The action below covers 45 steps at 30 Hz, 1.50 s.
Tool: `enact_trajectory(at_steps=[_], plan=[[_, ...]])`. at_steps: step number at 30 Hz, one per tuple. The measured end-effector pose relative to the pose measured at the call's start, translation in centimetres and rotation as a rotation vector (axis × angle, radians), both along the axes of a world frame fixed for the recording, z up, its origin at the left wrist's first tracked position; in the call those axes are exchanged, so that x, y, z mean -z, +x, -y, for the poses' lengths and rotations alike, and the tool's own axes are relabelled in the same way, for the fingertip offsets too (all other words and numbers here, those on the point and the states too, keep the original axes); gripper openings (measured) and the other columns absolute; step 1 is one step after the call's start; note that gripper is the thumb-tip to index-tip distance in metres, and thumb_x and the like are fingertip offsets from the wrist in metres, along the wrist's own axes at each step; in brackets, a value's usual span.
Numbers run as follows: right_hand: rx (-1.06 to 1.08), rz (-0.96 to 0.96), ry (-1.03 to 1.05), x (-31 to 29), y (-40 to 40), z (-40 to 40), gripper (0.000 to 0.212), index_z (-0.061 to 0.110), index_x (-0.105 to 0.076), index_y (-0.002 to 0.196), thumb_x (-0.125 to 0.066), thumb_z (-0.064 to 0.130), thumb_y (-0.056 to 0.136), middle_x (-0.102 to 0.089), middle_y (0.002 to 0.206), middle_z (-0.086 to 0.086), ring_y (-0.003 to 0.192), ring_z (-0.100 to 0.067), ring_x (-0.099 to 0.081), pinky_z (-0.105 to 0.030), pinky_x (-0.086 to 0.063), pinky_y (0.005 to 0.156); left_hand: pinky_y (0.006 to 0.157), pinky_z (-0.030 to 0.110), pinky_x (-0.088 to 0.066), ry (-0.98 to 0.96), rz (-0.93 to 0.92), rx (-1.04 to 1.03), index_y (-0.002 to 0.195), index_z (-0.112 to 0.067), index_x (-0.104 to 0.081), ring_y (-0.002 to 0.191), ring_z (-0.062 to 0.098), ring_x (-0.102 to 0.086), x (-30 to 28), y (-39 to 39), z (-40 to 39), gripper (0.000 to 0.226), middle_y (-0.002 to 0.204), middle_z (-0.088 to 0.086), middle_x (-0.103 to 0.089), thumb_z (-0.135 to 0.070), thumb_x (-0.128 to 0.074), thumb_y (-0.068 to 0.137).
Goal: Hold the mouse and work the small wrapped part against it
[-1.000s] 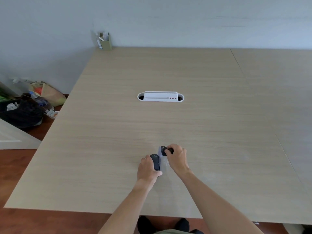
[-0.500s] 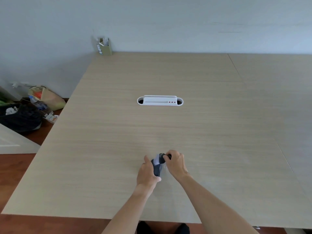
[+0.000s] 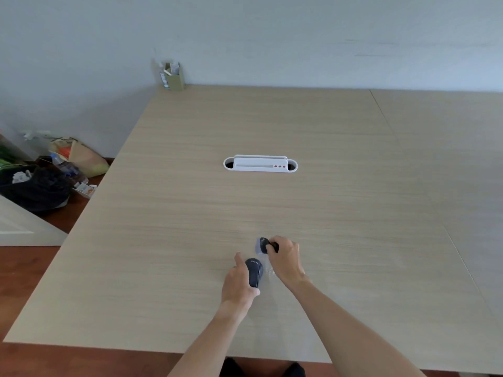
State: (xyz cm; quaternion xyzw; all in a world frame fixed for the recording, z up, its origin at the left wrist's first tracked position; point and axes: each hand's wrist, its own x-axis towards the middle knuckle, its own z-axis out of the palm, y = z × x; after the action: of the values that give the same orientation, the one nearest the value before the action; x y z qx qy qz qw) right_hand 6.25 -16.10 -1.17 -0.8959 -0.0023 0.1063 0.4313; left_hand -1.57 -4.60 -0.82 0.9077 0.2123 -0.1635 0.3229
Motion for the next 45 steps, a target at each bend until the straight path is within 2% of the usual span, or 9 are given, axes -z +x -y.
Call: enact_trajectory(at_steps=[6,12,16,22,27,30,33,39,45], plan=[[-0.067,-0.063,-0.142,0.2,-0.4,0.8,0.03,0.01,-0.042,0.051,-0.049,0.003,0.08,-0.048,0.051,-0.008,0.045,-0.019,-0.036,-0.031,-0.029,0.042,0.074,0.035,-0.055,0.011,-0.008,0.012,0.142,-0.01,-0.021,0.093,0.03,-0.063,0.0,0.0,0.0,0.099,0.103,0.009,-0.062,-0.013,-0.085,0.066],[-0.117,-0.046,-0.027,-1.1,-0.9,0.9,0.016,0.009,-0.07,0.071,-0.056,0.008,0.078,-0.068,0.067,-0.002,0.059,-0.013,-0.057,-0.025,-0.046,0.054,0.07,0.035,-0.055,0.076,-0.05,0.032,0.132,-0.014,-0.031,0.092,0.027,-0.065,-0.4,0.2,0.0,0.086,0.102,0.004,-0.065,-0.018,-0.085,0.064],[-0.085,-0.019,-0.278,-0.9,-1.3,1.6,0.018,0.01,-0.063,0.073,-0.049,0.014,0.083,-0.065,0.073,-0.002,0.064,-0.025,-0.061,-0.034,-0.045,0.053,0.063,0.033,-0.048,0.134,-0.076,0.077,0.129,-0.011,-0.032,0.09,0.029,-0.065,-0.5,0.7,0.0,0.084,0.1,0.007,-0.065,-0.019,-0.084,0.064],[-0.126,-0.071,-0.02,-1.5,-1.4,0.9,0.018,0.008,-0.07,0.075,-0.054,0.009,0.081,-0.07,0.072,-0.004,0.067,-0.02,-0.062,-0.031,-0.051,0.058,0.067,0.031,-0.047,0.201,-0.072,0.117,0.115,-0.015,-0.04,0.097,0.026,-0.06,-0.2,0.9,-0.1,0.071,0.102,0.006,-0.065,-0.022,-0.085,0.061],[-0.03,-0.041,-0.309,-0.9,-1.5,1.8,0.018,0.012,-0.064,0.082,-0.05,0.019,0.091,-0.065,0.081,-0.004,0.07,-0.026,-0.062,-0.033,-0.045,0.056,0.074,0.035,-0.049,0.227,-0.089,0.147,0.122,-0.012,-0.036,0.103,0.03,-0.058,0.0,1.2,-0.1,0.076,0.107,0.011,-0.064,-0.017,-0.084,0.064],[0.022,-0.014,-0.143,-1.5,-1.3,1.4,0.017,0.01,-0.063,0.075,-0.052,0.015,0.085,-0.066,0.072,-0.004,0.065,-0.026,-0.06,-0.036,-0.047,0.055,0.079,0.036,-0.05,0.227,-0.103,0.162,0.126,-0.012,-0.034,0.106,0.031,-0.057,-0.1,1.4,-0.1,0.08,0.109,0.012,-0.063,-0.017,-0.085,0.065],[-0.062,-0.128,0.018,-2.2,-1.2,0.6,0.019,0.005,-0.073,0.076,-0.054,0.005,0.077,-0.069,0.072,-0.003,0.063,-0.014,-0.058,-0.021,-0.046,0.053,0.073,0.034,-0.047,0.201,-0.076,0.152,0.121,-0.013,-0.036,0.102,0.03,-0.057,-0.4,1.3,-0.1,0.074,0.107,0.01,-0.062,-0.013,-0.085,0.065],[-0.04,-0.085,-0.229,-1.7,-1.6,1.0,0.018,0.009,-0.064,0.081,-0.048,0.017,0.086,-0.064,0.078,-0.007,0.069,-0.028,-0.061,-0.033,-0.045,0.055,0.072,0.033,-0.046,0.199,-0.089,0.157,0.119,-0.013,-0.035,0.101,0.031,-0.057,-1.0,1.3,-0.3,0.077,0.108,0.014,-0.061,-0.014,-0.086,0.062],[-0.127,-0.145,-0.077,-2.0,-1.6,0.8,0.015,0.008,-0.07,0.077,-0.057,0.014,0.082,-0.068,0.077,-0.006,0.07,-0.022,-0.061,-0.032,-0.05,0.06,0.081,0.035,-0.046,0.224,-0.081,0.21,0.129,-0.01,-0.035,0.107,0.032,-0.055,-1.3,1.5,-0.6,0.083,0.111,0.014,-0.058,-0.015,-0.085,0.063]])
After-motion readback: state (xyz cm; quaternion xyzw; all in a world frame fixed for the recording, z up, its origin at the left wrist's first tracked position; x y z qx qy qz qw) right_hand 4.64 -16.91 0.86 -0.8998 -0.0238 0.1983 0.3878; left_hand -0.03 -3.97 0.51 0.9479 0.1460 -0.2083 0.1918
